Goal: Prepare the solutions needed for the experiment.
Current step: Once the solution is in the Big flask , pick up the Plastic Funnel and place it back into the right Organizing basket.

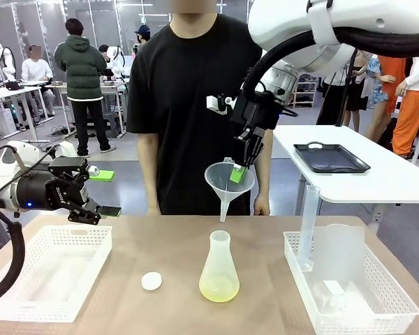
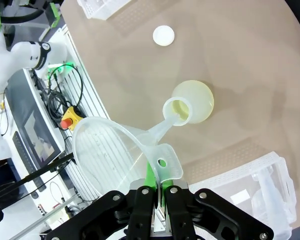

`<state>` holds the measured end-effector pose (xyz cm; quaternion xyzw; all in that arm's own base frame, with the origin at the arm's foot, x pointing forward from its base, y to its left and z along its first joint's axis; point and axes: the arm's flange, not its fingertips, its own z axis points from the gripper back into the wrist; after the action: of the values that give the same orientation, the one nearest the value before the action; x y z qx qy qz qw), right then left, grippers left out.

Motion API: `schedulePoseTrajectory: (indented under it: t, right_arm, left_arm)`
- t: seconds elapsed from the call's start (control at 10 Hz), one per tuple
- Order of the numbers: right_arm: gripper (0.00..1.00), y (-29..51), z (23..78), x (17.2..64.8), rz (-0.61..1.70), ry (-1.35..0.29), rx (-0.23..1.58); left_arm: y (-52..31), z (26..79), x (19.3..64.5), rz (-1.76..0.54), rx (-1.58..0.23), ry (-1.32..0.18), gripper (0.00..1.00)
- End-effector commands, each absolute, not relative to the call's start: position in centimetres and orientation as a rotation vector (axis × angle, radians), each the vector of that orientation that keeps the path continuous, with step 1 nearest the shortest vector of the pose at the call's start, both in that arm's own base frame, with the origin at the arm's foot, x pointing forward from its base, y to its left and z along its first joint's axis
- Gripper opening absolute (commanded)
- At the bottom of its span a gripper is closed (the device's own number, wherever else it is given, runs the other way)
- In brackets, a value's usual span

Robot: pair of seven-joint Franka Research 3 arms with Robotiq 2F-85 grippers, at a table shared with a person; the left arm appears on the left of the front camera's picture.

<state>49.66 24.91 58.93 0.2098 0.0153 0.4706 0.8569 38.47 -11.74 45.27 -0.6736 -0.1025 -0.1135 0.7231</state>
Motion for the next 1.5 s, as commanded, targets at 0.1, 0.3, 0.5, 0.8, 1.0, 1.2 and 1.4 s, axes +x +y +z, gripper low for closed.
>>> schedulePoseTrajectory:
  t: [0.1,0.3,0.5,0.8,1.0,1.2,1.4]
  right_arm:
    - [0.0,23.5,58.8,49.4,0.99,0.039,0.438]
    - [0.0,21.1,59.0,48.3,0.962,0.072,0.421]
    - [0.0,16.4,59.3,46.4,0.882,0.085,0.402]
    - [0.0,9.6,59.6,42.9,0.79,0.065,0.381]
    - [0.0,4.4,59.1,40.9,0.728,0.055,0.355]
    - [0.0,1.0,58.8,39.7,0.685,0.054,0.321]
    - [0.0,-0.9,58.2,39.6,0.652,0.035,0.337]
  left_arm:
    - [-11.9,45.5,38.4,-0.253,-1.504,-0.224,1.0]
    - [-11.9,45.5,38.4,-0.253,-1.504,-0.224,1.0]
    - [-11.9,45.5,38.4,-0.253,-1.504,-0.224,1.0]
    - [-11.9,45.5,38.4,-0.253,-1.504,-0.224,1.0]
    - [-11.9,45.5,38.4,-0.253,-1.504,-0.224,1.0]
    - [-11.9,45.5,38.4,-0.253,-1.504,-0.224,1.0]
    - [-11.9,45.5,38.4,-0.253,-1.504,-0.224,1.0]
